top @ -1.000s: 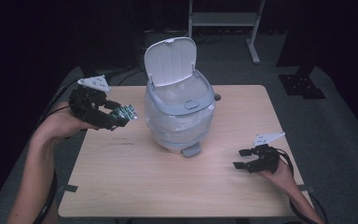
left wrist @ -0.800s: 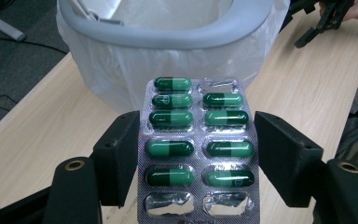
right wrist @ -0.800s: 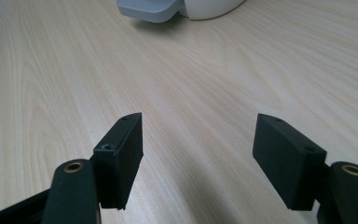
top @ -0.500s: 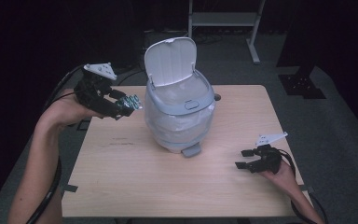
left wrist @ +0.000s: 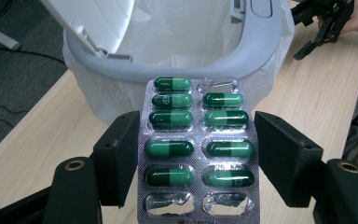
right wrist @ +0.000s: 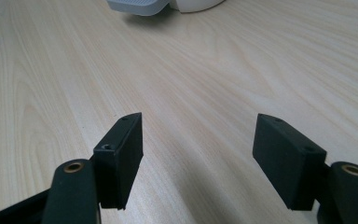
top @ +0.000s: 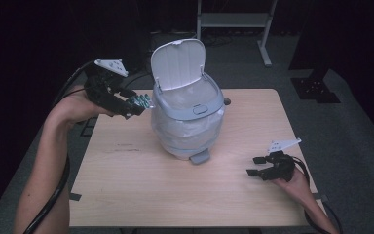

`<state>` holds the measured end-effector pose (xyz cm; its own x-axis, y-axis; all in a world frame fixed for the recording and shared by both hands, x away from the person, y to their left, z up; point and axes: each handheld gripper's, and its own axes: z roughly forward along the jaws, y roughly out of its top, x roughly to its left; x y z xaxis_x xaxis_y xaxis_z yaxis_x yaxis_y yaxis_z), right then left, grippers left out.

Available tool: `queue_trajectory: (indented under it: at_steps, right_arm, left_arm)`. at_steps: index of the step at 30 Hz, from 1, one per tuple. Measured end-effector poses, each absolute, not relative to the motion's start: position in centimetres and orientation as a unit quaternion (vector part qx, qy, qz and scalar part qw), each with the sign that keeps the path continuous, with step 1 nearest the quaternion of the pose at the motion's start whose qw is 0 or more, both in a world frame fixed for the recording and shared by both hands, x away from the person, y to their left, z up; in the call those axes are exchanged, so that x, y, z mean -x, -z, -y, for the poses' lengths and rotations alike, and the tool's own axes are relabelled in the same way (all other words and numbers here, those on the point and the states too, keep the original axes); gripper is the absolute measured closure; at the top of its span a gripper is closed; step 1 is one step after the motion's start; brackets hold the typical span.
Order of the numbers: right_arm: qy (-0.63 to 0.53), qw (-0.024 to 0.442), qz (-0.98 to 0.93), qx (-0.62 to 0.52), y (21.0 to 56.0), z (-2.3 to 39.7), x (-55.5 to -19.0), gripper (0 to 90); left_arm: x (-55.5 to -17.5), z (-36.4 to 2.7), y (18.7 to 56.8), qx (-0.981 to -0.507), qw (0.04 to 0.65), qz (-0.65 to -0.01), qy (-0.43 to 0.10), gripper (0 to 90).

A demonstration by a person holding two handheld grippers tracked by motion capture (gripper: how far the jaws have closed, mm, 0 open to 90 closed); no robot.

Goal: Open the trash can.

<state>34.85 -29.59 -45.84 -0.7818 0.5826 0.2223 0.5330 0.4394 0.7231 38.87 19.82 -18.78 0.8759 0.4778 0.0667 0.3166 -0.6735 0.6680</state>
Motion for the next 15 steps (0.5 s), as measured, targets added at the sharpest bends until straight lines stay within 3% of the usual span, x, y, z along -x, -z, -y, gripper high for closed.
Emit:
queue_trajectory:
  at_steps: [15]
  right_arm:
    - [-0.412,0.03,-0.85,-0.327,45.9,29.5,-34.7,32.0]
  left_arm:
    - [-39.8,-18.0,17.5,-0.912,0.336,-0.203,-0.119,33.3]
